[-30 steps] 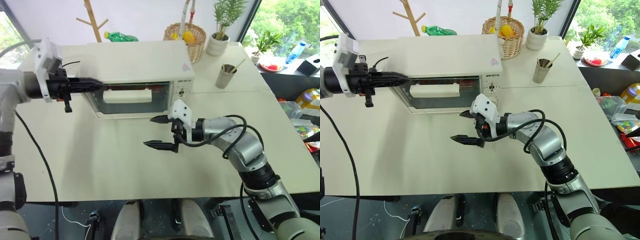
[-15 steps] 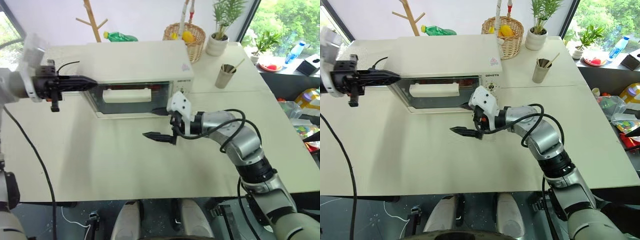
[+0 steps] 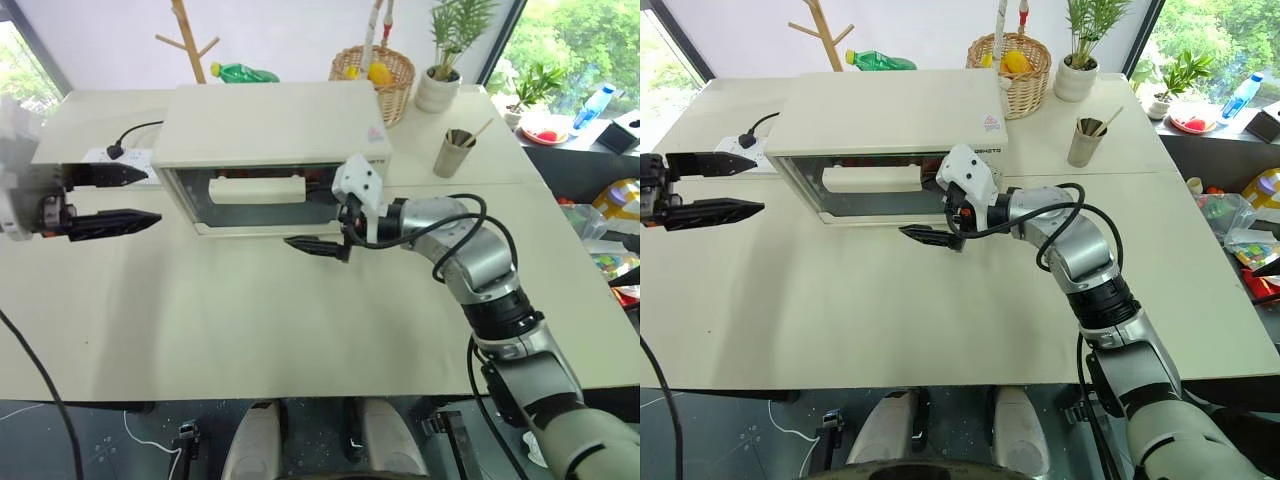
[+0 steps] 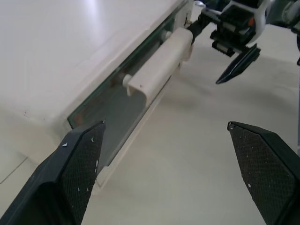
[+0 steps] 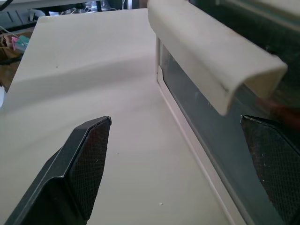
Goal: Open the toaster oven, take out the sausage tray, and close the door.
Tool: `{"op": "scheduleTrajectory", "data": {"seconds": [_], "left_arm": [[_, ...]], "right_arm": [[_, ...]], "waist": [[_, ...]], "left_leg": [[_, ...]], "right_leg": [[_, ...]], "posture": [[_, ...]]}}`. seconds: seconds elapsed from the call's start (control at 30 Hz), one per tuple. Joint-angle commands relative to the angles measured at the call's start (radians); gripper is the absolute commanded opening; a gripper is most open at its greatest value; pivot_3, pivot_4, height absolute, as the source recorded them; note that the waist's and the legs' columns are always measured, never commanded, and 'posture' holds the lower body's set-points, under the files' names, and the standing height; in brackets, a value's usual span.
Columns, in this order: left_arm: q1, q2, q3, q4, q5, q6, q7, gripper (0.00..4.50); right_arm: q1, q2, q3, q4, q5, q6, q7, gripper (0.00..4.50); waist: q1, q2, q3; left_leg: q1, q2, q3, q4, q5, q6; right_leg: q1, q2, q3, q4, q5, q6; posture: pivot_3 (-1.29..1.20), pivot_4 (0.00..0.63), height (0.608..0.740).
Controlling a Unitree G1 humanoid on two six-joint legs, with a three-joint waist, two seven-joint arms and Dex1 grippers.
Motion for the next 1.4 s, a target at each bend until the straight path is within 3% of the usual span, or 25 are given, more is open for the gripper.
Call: {"op": "scheduleTrajectory", "data": {"seconds": [0.03, 0.7, 0.8, 1.03, 1.4], "left_arm": [[-0.006, 0.014, 0.036, -0.029, -0.003, -0.031, 0.016, 4.47], [-0.361, -0.122, -0.202, 0.210, 0.112, -0.138, 0.040, 4.47], [-0.372, -0.142, -0.231, 0.240, 0.141, -0.178, 0.016, 3.63], [-0.381, -0.161, -0.273, 0.295, 0.212, -0.274, -0.025, 0.08], [-0.337, -0.186, -0.360, 0.351, 0.358, -0.489, -0.070, 0.03]], "right_arm": [[-0.029, 0.008, -0.031, -0.078, 0.045, 0.008, 0.024, 4.50], [0.137, -0.016, 0.002, -0.248, 0.068, 0.060, 0.024, 4.50], [0.156, -0.011, 0.000, -0.271, 0.076, 0.075, 0.006, 4.50], [0.177, -0.005, -0.006, -0.302, 0.089, 0.102, -0.022, 4.50], [0.186, -0.001, -0.011, -0.314, 0.100, 0.116, -0.048, 4.50]], "waist": [[0.000, 0.000, 0.000], [-0.001, 0.000, 0.000], [-0.001, 0.000, 0.000], [-0.001, 0.000, 0.000], [0.000, 0.000, 0.000]], "left_leg": [[0.000, 0.000, 0.000, 0.000, 0.000, 0.000], [0.000, 0.000, 0.000, 0.000, 0.000, 0.000], [0.000, 0.000, 0.000, 0.000, 0.000, 0.000], [0.000, 0.000, 0.000, 0.000, 0.000, 0.000], [0.000, 0.000, 0.000, 0.000, 0.000, 0.000]], "right_leg": [[0.000, 0.000, 0.000, 0.000, 0.000, 0.000], [0.000, 0.001, 0.000, 0.000, 0.000, 0.000], [0.000, 0.001, 0.000, 0.000, 0.000, 0.000], [0.000, 0.001, 0.000, 0.000, 0.000, 0.000], [0.000, 0.001, 0.000, 0.000, 0.000, 0.000]], "posture": [[0.00, 0.150, 0.740], [0.00, 0.150, 0.740], [0.00, 0.150, 0.740], [0.00, 0.150, 0.740], [0.00, 0.150, 0.740]]}}
